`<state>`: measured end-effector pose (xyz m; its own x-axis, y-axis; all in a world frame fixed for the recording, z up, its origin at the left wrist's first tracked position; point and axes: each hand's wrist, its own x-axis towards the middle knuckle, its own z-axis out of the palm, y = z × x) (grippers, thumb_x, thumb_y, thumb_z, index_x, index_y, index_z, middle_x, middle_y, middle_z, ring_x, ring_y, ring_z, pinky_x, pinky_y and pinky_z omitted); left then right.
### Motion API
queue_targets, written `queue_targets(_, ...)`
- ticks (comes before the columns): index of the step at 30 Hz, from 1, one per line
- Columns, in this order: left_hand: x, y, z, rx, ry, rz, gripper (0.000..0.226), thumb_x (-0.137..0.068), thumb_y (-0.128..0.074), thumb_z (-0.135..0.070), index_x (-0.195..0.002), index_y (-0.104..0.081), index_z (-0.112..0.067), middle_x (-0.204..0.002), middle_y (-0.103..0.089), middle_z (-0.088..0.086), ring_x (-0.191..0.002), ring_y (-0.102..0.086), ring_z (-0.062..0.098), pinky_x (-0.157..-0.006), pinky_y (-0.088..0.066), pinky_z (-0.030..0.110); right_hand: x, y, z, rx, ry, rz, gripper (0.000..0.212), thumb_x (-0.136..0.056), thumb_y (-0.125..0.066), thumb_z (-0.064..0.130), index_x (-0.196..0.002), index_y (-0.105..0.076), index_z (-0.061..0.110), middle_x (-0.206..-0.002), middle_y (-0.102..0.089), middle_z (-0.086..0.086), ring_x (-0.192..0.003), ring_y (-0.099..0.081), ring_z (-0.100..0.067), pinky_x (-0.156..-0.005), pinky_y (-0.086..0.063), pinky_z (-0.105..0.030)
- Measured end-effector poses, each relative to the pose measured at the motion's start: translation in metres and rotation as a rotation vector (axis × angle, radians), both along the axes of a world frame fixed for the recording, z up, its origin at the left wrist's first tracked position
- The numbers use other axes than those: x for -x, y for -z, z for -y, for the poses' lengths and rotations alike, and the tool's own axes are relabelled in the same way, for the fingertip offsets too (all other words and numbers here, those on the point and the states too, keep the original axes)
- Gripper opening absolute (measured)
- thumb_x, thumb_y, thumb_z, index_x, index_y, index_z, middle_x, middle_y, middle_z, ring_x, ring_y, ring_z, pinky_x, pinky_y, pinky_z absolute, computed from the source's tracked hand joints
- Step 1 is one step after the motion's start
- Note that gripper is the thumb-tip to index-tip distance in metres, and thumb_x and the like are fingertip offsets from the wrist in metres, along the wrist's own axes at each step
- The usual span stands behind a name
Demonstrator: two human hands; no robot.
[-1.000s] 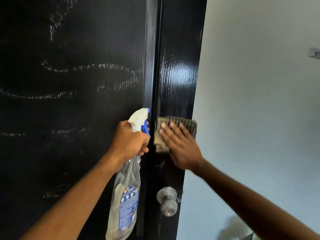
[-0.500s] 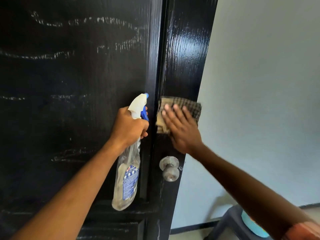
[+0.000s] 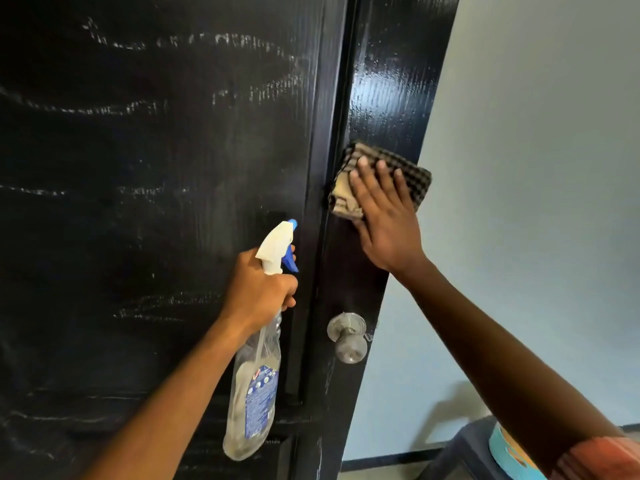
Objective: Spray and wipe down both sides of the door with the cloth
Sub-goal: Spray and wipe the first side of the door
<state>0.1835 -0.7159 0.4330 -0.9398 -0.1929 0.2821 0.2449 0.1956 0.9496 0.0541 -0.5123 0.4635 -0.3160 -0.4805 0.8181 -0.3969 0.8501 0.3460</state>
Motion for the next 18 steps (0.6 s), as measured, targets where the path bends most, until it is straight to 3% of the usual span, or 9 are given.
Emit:
queue_targets(3,0.006,0.004,0.009,-0.010,-0.021,0.008,0.034,-0.071,-0.058,0.012,-0.098,-0.066,-0.006,-0.062,-0.056,0.009,-0.048,-0.059,0.018,-0.050,-0.051,0.027,-0.002,0.011,0.021,0.118,0.018,0.022,0.061,-0.099,-0.036,0.034,-0.152,-0.026,0.008,-0.161,-0.016,-0.010,-0.150,-0.008,-0.030,-0.121,-0.009,-0.050)
queue_targets(7,0.013,0.002,0.022,-0.087,-0.060,0.041,0.034,-0.065,-0.061,0.009,-0.098,-0.064,0.005,-0.056,-0.056,0.010,-0.043,-0.056,0.019,-0.047,-0.046,0.028,-0.007,0.074,0.041,0.059,-0.050,0.054,0.062,-0.093,-0.047,0.029,-0.150,-0.033,0.009,-0.160,-0.021,-0.009,-0.149,-0.012,-0.031,-0.116,-0.021,-0.055)
queue_targets(10,0.023,-0.016,0.032,-0.126,-0.064,0.045,0.040,-0.060,-0.060,0.008,-0.099,-0.063,0.003,-0.048,-0.052,0.006,-0.040,-0.054,0.020,-0.043,-0.043,0.026,0.001,0.082,0.058,0.187,-0.021,0.017,0.057,-0.096,-0.037,0.033,-0.147,-0.039,0.008,-0.159,-0.024,-0.008,-0.148,-0.020,-0.031,-0.116,-0.020,-0.054)
queue_targets(12,0.030,-0.039,0.042,-0.131,-0.025,-0.005,0.041,-0.057,-0.058,0.010,-0.096,-0.064,0.001,-0.045,-0.049,0.008,-0.037,-0.051,0.021,-0.043,-0.040,0.025,0.005,0.053,0.078,0.390,-0.031,-0.009,0.056,-0.101,-0.024,0.036,-0.146,-0.038,0.007,-0.157,-0.027,-0.011,-0.147,-0.021,-0.032,-0.119,-0.014,-0.050)
queue_targets(16,0.042,-0.100,0.062,-0.083,0.017,-0.147,0.036,-0.062,-0.055,0.017,-0.086,-0.067,-0.006,-0.044,-0.045,0.006,-0.035,-0.049,0.023,-0.043,-0.038,0.026,0.011,-0.051,0.125,0.764,-0.098,-0.132,0.059,-0.097,-0.031,0.036,-0.148,-0.036,0.007,-0.158,-0.024,-0.007,-0.149,-0.014,-0.024,-0.122,-0.006,-0.039)
queue_targets(18,0.042,-0.136,0.074,-0.038,0.025,-0.236,0.035,-0.064,-0.053,0.017,-0.083,-0.067,-0.008,-0.047,-0.046,0.007,-0.036,-0.049,0.022,-0.044,-0.039,0.027,0.011,-0.111,0.144,0.832,-0.132,-0.176,0.061,-0.094,-0.031,0.034,-0.150,-0.033,0.008,-0.158,-0.019,0.000,-0.149,-0.011,-0.019,-0.122,-0.005,-0.038)
